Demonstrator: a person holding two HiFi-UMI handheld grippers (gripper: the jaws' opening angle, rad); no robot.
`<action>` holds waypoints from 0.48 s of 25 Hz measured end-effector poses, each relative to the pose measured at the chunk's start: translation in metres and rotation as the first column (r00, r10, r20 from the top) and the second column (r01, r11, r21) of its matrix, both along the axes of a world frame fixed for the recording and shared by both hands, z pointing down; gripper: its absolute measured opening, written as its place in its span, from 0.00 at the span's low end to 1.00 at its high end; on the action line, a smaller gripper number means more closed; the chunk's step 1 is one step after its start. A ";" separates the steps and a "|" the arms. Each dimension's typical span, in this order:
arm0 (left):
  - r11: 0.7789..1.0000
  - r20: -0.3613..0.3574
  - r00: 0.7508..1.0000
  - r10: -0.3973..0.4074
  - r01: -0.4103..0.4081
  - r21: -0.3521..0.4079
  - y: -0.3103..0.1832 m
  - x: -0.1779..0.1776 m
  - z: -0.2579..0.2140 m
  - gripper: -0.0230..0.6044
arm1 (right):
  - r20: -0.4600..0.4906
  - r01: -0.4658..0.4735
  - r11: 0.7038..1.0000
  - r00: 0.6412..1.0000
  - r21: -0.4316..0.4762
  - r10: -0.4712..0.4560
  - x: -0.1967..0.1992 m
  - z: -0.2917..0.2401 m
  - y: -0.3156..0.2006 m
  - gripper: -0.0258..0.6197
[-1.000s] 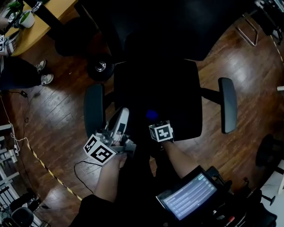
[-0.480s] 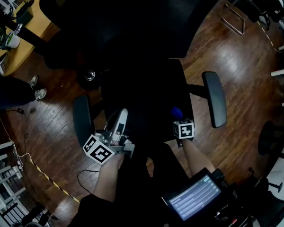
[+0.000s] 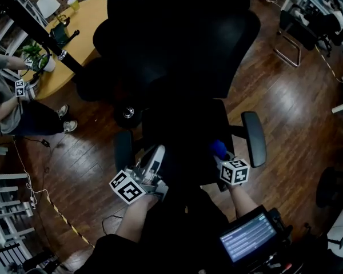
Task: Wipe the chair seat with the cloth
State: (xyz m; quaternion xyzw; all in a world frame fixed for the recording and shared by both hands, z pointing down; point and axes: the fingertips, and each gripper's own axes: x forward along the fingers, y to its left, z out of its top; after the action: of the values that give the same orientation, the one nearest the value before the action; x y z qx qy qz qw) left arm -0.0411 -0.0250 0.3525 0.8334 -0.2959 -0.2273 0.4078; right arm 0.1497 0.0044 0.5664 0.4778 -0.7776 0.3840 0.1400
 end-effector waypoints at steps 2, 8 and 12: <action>1.000 0.006 1.000 0.000 0.000 0.025 0.002 0.002 -0.026 0.02 | 0.045 -0.002 0.996 0.999 0.086 -0.002 -0.004 -0.059 -0.005 0.11; 0.994 0.027 0.999 0.030 -0.032 0.101 0.007 0.007 -0.085 0.02 | 0.086 0.047 0.978 0.994 0.201 -0.065 -0.031 -0.181 -0.002 0.11; 0.991 -0.008 0.999 0.033 -0.032 0.126 0.030 0.000 -0.102 0.02 | 0.254 0.094 0.958 0.953 0.270 -0.165 -0.061 -0.238 0.014 0.11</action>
State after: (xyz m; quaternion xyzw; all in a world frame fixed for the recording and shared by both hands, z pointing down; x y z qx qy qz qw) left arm -0.0407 0.0050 0.2505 0.8610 -0.2654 -0.2431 0.3594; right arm 0.0882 0.0187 0.3285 0.3817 -0.8621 0.3332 -0.0061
